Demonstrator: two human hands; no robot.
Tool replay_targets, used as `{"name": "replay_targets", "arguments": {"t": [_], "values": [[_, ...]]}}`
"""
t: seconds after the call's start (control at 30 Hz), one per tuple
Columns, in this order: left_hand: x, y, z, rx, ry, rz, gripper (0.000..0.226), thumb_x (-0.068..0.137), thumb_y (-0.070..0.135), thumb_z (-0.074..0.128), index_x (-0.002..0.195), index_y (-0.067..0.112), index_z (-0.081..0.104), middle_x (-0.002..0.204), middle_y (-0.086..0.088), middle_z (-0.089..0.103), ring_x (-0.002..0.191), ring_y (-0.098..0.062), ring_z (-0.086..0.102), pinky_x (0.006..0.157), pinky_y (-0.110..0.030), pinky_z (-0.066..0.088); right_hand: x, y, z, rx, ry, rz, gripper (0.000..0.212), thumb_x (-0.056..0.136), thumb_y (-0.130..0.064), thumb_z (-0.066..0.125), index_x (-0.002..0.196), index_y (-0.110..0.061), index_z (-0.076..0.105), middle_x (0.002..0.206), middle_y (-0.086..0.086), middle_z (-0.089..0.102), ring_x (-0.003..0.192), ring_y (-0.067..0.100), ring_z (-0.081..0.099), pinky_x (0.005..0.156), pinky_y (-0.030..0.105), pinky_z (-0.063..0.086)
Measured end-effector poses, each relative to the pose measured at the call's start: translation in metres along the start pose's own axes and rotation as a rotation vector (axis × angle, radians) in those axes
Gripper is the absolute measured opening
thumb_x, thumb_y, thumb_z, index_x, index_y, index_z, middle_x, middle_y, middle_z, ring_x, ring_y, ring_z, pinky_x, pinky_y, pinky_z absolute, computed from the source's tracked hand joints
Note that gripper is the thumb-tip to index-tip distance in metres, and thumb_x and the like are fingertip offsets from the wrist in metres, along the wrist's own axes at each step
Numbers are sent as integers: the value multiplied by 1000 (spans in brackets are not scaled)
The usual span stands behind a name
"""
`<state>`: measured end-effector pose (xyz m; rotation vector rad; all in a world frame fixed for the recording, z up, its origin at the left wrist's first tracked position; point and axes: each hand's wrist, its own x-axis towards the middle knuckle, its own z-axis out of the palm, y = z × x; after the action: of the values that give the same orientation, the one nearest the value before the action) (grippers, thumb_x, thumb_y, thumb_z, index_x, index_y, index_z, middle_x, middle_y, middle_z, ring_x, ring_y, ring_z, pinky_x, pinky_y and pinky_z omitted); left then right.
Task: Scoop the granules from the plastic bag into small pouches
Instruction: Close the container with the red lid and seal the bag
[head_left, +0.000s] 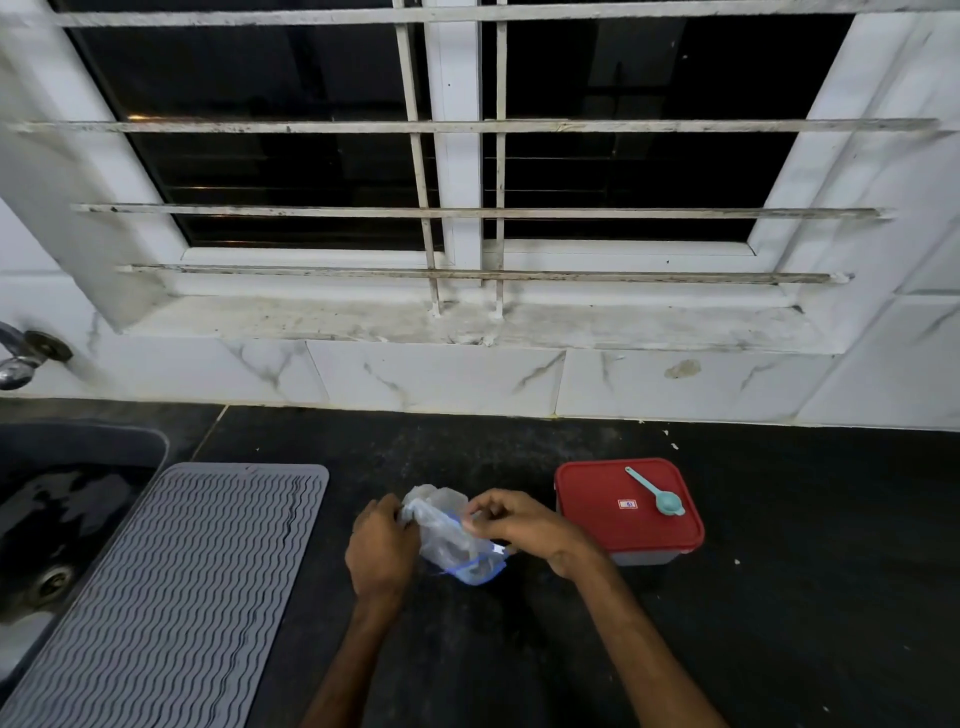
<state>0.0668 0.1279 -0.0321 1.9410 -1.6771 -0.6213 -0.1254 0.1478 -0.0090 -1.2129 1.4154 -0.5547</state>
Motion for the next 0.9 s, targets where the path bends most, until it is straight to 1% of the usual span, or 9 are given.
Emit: {"name": "replay_targets", "arguments": {"t": [0.17,0.27,0.37,0.47,0.53,0.63,0.73,0.8,0.9], "values": [[0,7,9,-160,-97,38,27,84,2,61,63,17,52,69,1,60,64,-13,57,49,-17,35,11,12,17,-215,109,-84,36,76,-50,74,101,-24,71,100,-1,69,92,11,66,87,36,56],[-6,16,9,-215,-42,26,29,81,-2,59,62,17,51,62,3,59,58,-7,53,46,-14,34,9,12,26,-171,93,-65,15,79,-37,75,88,-26,69,87,-3,70,83,10,67,79,34,56],[-8,15,4,-103,-5,-9,28,79,-4,54,66,21,50,66,5,58,62,-12,54,51,-25,38,12,12,25,-192,293,-101,6,77,-18,71,77,-20,65,72,-4,65,67,9,60,66,35,52],[-7,10,5,-61,-115,-30,28,77,-2,58,73,25,50,71,7,57,65,-11,54,52,-22,35,11,6,22,-270,495,-179,24,71,0,54,67,-23,49,62,-7,51,56,5,44,53,30,37],[-5,7,4,-206,-250,12,22,79,3,67,77,21,55,73,5,61,65,-11,57,54,-21,41,11,5,22,-260,519,-177,28,70,3,51,66,-24,45,62,-7,48,56,5,42,51,25,34],[-3,5,-9,-589,-443,16,12,86,8,70,95,8,62,82,-9,66,66,-14,62,53,-26,49,10,9,15,-74,422,-47,27,73,0,62,67,-23,50,63,-8,52,57,6,46,49,19,37],[-3,-5,-23,-839,-555,-1,28,93,25,63,116,10,63,106,-12,69,89,-19,64,64,-25,53,7,13,5,234,298,78,21,76,6,68,73,-11,56,59,0,54,50,9,49,48,23,41],[-2,-14,-23,-807,-468,30,38,90,22,64,128,16,58,124,-5,64,111,-18,61,78,-23,56,6,12,2,342,344,150,14,79,7,67,80,-6,60,63,6,59,51,12,54,47,22,44],[-13,-15,-12,-730,-242,113,59,79,28,78,131,26,50,128,2,58,115,-12,58,84,-16,52,10,8,3,497,490,217,14,83,0,63,96,-4,59,76,11,63,61,17,59,49,24,48]]}}
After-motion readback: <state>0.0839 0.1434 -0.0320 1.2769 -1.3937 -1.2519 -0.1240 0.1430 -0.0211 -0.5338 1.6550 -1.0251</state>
